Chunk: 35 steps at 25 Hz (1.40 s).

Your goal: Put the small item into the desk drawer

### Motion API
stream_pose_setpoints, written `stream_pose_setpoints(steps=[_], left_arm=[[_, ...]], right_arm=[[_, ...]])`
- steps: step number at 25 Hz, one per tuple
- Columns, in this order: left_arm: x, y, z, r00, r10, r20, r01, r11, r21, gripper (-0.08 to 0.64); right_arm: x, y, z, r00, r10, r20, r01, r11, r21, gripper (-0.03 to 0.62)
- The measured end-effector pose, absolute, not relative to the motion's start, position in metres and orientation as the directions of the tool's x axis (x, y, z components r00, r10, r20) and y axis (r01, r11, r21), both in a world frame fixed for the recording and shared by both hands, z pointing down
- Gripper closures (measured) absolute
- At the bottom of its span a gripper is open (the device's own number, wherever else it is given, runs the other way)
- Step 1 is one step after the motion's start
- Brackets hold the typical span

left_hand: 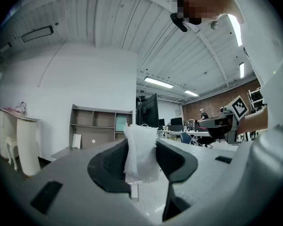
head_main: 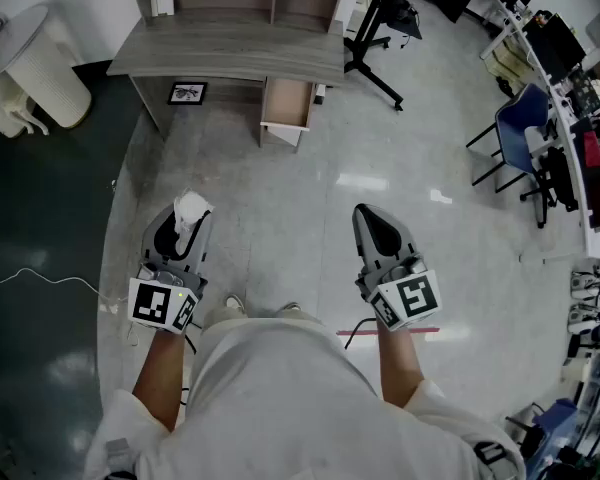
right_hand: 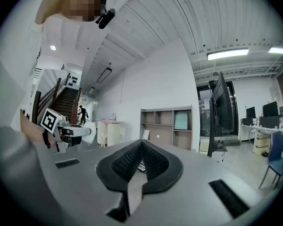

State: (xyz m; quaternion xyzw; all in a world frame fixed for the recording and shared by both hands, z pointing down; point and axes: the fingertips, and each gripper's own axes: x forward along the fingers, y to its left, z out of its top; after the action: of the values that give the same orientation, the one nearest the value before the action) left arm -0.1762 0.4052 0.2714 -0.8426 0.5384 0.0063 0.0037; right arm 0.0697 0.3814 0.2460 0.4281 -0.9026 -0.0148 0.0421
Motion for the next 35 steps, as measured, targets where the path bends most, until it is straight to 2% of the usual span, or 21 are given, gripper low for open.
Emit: stream_pose_setpoints(steps=[10, 15, 21, 28, 35], left_arm=[[-0.159, 0.408, 0.272, 0.424, -0.906, -0.002, -0.906, -0.424, -0.001, 0.402], [-0.139, 0.403, 0.276, 0.431, -0.903, 0.005, -0.902, -0.431, -0.021, 0.402], [-0.136, 0.386, 0.295, 0.425, -0.904, 0.053, -0.905, -0.425, 0.006, 0.400], [-0.138, 0.304, 0.322, 0.467, -0.881, 0.079, -0.884, -0.462, 0.074, 0.402], [-0.138, 0.159, 0.314, 0.559, -0.828, 0.034, -0.827, -0.554, 0.095, 0.402]], right_arm=[[0.088, 0.389, 0.247, -0.627, -0.776, 0.075, -0.775, 0.630, 0.044, 0.594], [0.092, 0.387, 0.267, -0.699, -0.709, 0.091, -0.714, 0.699, -0.034, 0.594], [0.094, 0.367, 0.290, -0.705, -0.697, 0.133, -0.709, 0.701, -0.079, 0.594], [0.088, 0.306, 0.312, -0.677, -0.709, 0.197, -0.733, 0.673, -0.097, 0.594], [0.076, 0.181, 0.298, -0.613, -0.746, 0.260, -0.780, 0.623, -0.053, 0.594]])
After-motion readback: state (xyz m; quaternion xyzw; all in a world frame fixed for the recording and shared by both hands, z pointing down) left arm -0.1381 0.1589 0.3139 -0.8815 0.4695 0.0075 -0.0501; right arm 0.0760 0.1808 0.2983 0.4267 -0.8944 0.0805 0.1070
